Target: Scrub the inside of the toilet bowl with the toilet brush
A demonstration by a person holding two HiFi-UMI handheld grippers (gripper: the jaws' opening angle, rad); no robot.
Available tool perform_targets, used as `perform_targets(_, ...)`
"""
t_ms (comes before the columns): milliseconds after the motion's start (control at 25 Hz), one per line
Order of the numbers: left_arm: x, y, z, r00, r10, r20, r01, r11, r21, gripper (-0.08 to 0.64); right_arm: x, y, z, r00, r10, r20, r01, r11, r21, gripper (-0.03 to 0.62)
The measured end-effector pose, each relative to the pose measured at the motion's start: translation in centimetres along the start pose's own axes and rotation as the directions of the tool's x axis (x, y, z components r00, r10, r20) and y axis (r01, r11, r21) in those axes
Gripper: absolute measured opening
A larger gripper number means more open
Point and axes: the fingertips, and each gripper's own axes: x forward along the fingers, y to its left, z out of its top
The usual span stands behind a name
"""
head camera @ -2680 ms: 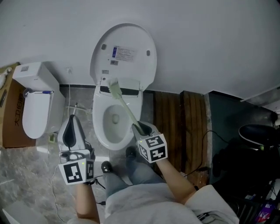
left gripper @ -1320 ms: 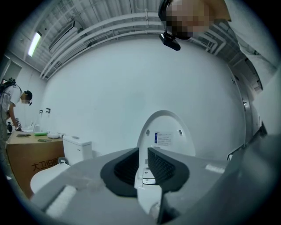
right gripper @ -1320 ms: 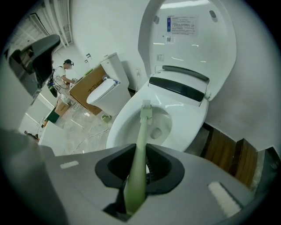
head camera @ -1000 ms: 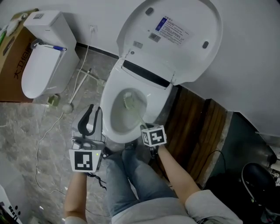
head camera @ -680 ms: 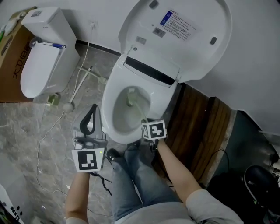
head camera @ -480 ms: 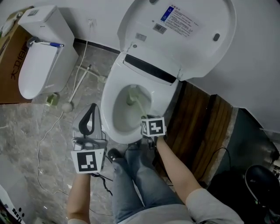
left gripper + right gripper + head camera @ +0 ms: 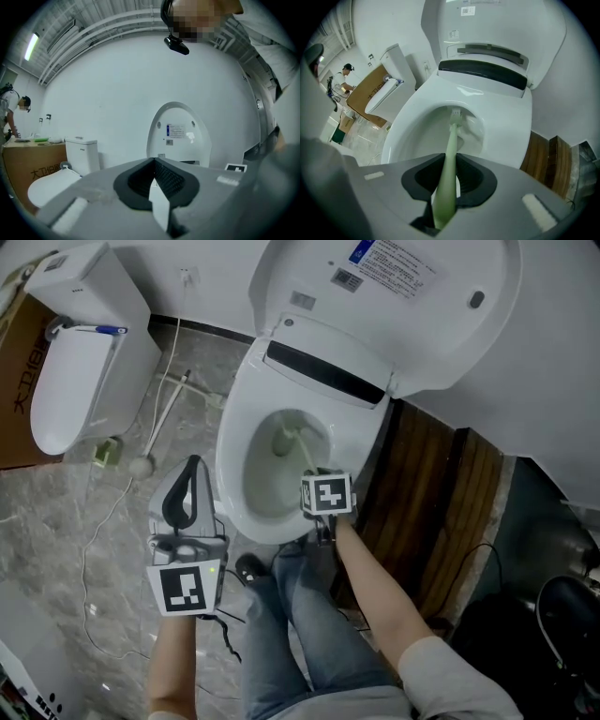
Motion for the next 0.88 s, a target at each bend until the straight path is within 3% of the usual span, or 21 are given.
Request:
perform_targets(200,-0.8,0.4,-1.1,1.0,-0.017,0.01,0.017,0.999,0.027,0.002,1.4,0.2,1.1,0.997,-0.053,0.054,0.056,0.996,-0.068,0.074)
perform_targets(520,-3.0,1.8,-3.2,0.999,-0.021,0.027,0.021,1.0,-0.011,0.002,3.8,0.5,1.6,0.987,-0.139,0.085,0.151,0.977,-0.149,0.074)
perform_targets(880,-4.7,2.9,-4.4,1.0,-0.016,0.017,0.016,1.0,-0.012,0.002,5.4,4.2,0.0,0.998,-0.055,0.029,0.06,0.963,-0.262,0.072)
